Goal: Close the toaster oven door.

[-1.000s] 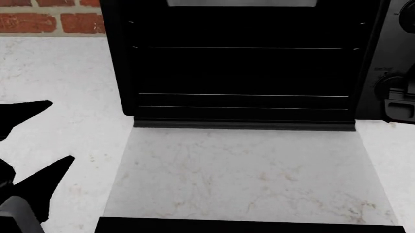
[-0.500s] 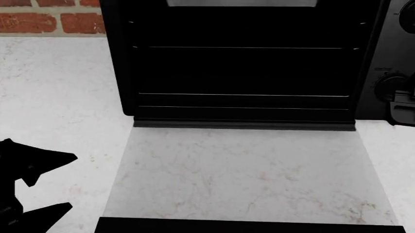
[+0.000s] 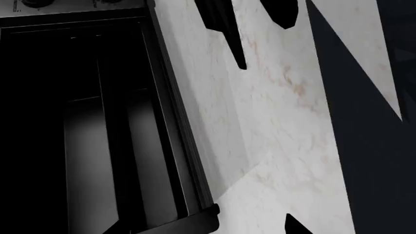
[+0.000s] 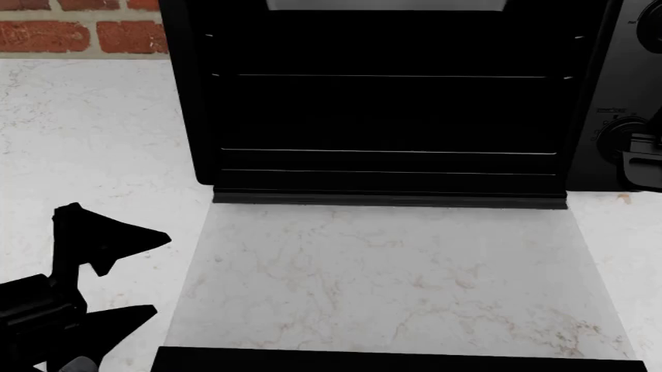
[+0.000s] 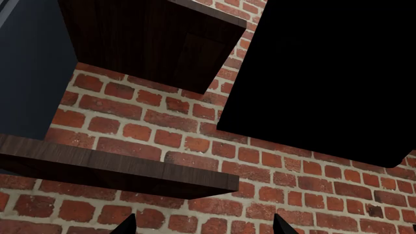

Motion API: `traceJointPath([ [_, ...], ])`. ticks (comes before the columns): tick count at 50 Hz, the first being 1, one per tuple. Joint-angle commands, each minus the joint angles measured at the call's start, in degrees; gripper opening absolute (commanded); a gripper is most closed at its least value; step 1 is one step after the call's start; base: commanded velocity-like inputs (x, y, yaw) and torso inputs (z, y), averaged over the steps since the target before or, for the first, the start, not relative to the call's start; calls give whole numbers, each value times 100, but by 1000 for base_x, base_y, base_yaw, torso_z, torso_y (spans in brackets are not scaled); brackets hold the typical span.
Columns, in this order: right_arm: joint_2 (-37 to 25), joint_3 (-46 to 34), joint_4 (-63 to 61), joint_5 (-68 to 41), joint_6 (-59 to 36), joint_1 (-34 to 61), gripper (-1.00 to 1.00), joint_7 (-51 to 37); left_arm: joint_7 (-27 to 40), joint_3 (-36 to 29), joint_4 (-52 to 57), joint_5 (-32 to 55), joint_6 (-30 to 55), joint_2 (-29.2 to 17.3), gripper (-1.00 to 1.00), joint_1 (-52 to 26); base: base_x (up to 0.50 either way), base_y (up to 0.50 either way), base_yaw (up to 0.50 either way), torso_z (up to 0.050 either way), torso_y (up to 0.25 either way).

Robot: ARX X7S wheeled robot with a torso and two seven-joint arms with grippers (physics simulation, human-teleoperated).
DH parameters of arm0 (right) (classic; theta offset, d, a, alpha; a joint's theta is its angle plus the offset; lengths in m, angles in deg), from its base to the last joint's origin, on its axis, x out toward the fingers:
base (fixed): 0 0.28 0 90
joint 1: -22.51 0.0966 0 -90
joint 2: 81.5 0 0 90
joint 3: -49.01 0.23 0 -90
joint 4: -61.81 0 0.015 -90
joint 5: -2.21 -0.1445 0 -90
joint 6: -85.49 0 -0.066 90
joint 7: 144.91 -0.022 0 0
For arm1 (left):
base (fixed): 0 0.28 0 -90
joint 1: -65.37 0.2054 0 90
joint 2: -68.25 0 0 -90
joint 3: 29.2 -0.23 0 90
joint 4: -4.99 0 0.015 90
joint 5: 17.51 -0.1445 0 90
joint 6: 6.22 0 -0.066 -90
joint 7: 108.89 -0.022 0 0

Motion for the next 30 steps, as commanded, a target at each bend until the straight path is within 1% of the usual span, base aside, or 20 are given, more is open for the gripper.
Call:
traceJointPath([
  [1,-98,-14,25,-24,79,-37,100,-73,40,-336,-648,-219,-577,415,100,-425,0,0,0,0,0],
  [6,-167,73,2,-151,95,-63,100,-139,-99,-409,-485,-234,-620,415,100,-425,0,0,0,0,0],
  [16,-245,142,0,-201,185,-172,100,-190,-38,-523,-669,-272,-939,634,100,-710,0,0,0,0,0],
  [21,-274,148,13,-224,228,-194,100,-206,-37,-538,-565,-249,-979,627,100,-689,0,0,0,0,0],
  [25,-323,128,0,-308,219,-146,100,-285,205,-410,-561,-47,-985,689,100,-615,0,0,0,0,0],
  [30,-372,182,-22,-373,252,-190,100,-345,775,-181,-574,23,-1022,741,100,-548,0,0,-1,0,0],
])
